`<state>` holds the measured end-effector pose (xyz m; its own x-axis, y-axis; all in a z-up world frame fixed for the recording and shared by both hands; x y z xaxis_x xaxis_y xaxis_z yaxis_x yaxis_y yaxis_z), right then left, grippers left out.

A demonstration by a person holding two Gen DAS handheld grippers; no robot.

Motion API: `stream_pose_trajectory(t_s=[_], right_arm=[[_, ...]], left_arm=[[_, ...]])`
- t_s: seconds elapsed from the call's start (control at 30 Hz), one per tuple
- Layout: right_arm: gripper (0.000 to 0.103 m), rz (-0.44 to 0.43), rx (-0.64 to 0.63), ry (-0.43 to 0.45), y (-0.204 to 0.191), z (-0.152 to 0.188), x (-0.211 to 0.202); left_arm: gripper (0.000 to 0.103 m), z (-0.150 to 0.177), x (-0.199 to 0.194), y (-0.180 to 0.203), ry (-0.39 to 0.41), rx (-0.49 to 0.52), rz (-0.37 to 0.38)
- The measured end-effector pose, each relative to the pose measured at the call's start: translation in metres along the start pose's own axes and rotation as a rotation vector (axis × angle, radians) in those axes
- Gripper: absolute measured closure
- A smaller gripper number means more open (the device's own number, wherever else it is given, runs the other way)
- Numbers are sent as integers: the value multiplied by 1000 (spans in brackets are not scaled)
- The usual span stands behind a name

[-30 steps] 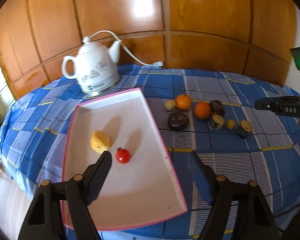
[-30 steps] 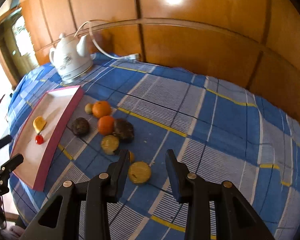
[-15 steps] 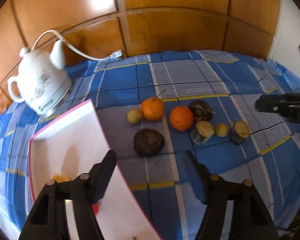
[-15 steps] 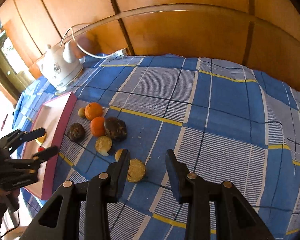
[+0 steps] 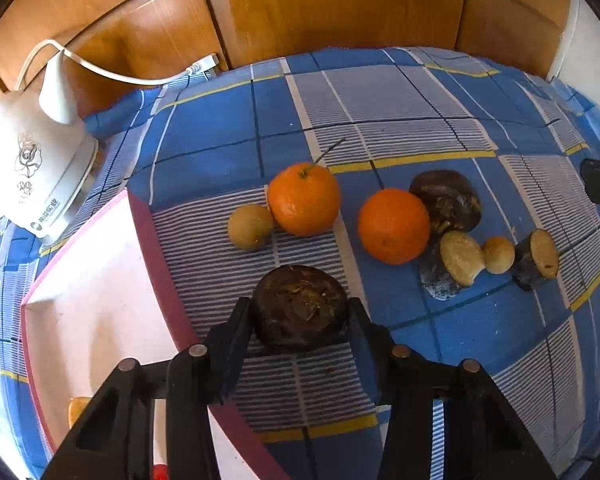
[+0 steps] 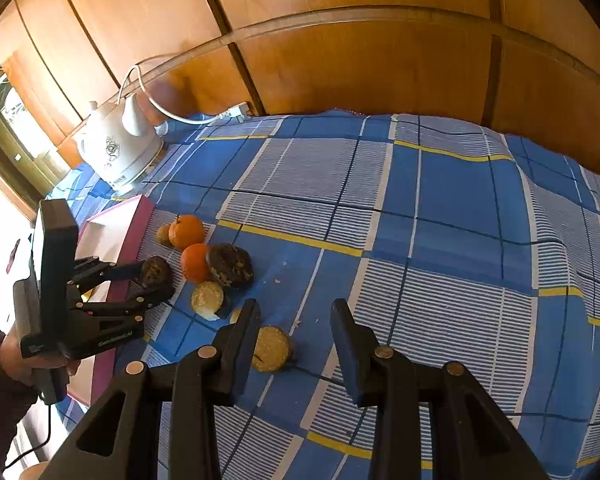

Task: Organize fruits
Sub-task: 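Reach the left gripper to the dark brown round fruit and grasp it, then carry the dark brown fruit into the tray and open the left gripper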

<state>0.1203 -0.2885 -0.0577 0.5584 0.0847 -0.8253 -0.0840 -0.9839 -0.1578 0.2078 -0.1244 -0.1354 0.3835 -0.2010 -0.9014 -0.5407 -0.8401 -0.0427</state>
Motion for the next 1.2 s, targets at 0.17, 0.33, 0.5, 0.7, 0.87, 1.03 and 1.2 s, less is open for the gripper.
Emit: stream_pose_trajectory(t_s=[0.17,0.33,0.5,0.7,0.87,1.03,1.2], right_arm=[[66,11,63,13,15,-3,-2],[66,-5,86,-10,17,0,2],[66,-42,44,-49,4,7,10],[66,-76,-104,-120,-28,24,26],[51,-35,-216,-142,-42,37,39],[50,-13,-244,-157,-43,43,49],[50,10,-257,-149,-41,43,52]], left_arm=[[56,12,-27,22,74,-10,51],[56,39,-53,58,143,16,76],[56,72,-57,92,161,22,89],[56,86,-49,101,167,-28,101],[56,87,-49,100,172,-47,116],[55,88,-46,97,178,-64,127],[54,89,-46,96,191,-83,128]])
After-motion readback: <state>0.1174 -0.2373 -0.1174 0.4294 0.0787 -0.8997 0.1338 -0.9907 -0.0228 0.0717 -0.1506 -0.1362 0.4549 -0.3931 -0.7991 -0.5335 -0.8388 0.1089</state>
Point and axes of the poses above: each gripper's, at about its wrist camera, not at the fingertips, and x roughly the way its jaws point, y to its right, z to its underside, the point moved 7 cm from there along x, roughly the way its jaws point, and after that the axes turned 4 degrees about z, right-handed, at the moved point
